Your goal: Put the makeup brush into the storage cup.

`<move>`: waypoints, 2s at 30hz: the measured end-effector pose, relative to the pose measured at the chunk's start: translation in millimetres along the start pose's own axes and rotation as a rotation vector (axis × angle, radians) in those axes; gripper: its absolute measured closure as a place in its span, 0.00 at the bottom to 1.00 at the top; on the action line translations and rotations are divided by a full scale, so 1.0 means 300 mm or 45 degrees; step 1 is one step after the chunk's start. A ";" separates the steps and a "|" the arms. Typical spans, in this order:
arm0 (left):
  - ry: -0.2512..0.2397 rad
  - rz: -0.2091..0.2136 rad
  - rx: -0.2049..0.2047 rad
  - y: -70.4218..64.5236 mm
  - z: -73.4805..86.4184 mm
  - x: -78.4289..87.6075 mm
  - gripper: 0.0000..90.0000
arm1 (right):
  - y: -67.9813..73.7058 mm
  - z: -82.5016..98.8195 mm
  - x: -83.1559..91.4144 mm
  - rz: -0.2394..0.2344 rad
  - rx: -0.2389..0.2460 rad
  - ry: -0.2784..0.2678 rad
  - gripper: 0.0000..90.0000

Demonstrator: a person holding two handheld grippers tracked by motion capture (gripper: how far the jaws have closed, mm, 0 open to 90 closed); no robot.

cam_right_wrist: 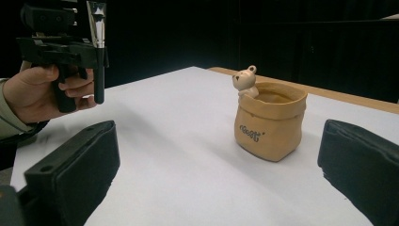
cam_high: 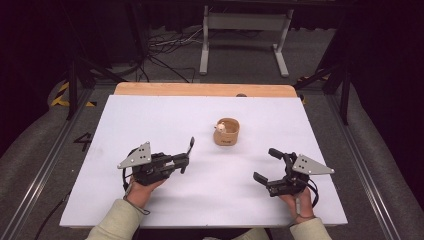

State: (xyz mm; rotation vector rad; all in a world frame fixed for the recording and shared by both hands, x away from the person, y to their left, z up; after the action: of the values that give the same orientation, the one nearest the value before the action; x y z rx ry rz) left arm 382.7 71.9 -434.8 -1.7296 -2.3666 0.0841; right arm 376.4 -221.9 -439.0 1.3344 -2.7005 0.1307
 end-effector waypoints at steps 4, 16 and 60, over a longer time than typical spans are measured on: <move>0.013 0.004 -0.005 -0.001 0.009 -0.009 0.88 | 0.007 -0.002 -0.004 -0.009 0.006 0.001 0.00; 0.022 0.034 -0.020 -0.021 0.007 -0.039 0.88 | 0.089 -0.052 -0.069 -0.093 0.056 0.011 0.00; 0.067 0.145 -0.084 -0.102 0.051 -0.131 0.88 | 0.295 -0.151 -0.285 -0.411 0.020 0.001 0.60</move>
State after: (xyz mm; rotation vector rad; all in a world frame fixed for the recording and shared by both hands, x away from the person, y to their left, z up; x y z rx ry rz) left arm 362.3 26.3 -449.7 -1.8726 -2.2571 -0.0214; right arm 361.0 -95.1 -408.9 1.7488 -2.4455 0.1198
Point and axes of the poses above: each handheld gripper's, and its own axes: x roughly backward along the jaws, z roughly out of its underside, y roughly to its left, the point moved 8 cm from there along -x, roughly forward along the jaws, and after that the axes turned 4 degrees about x, right-handed, at the moved point
